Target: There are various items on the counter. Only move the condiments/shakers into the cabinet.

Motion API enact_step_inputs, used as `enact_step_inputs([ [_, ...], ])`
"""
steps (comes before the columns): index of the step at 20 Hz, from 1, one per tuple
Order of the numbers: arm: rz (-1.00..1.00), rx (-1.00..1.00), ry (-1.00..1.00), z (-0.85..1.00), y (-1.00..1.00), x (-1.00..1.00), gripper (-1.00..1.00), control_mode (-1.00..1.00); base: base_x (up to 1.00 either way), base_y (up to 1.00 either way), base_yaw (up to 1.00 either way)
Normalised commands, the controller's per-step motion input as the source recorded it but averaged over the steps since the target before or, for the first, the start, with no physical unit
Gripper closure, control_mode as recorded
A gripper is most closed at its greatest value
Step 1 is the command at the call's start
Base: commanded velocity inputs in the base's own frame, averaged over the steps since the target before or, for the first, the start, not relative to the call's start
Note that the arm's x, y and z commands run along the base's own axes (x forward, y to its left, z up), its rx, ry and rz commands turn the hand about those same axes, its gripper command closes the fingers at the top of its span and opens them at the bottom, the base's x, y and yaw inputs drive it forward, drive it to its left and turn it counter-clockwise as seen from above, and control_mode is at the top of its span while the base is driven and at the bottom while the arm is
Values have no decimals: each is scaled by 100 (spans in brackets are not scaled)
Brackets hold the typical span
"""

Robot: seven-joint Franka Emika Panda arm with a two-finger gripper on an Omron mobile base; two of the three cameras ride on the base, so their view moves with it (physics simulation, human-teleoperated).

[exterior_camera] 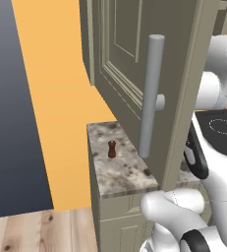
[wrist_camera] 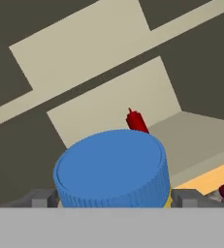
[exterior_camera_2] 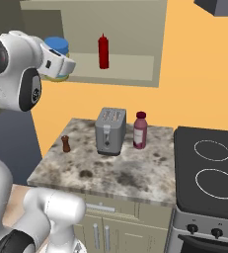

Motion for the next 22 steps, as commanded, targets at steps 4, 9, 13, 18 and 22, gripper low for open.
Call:
enact_step_inputs([
  [4,0,-2,0,0,3,0,100,-100,0,0,0],
  [9,-1,-11,0,-3,23,15,100,-100,0,0,0],
  [13,0,-1,0,0,4,0,100,-100,0,0,0],
  [18,-1,0,0,0,0,28,100,-100,0,0,0],
  [22,-5,0,0,0,0,49,100,-100,0,0,0],
])
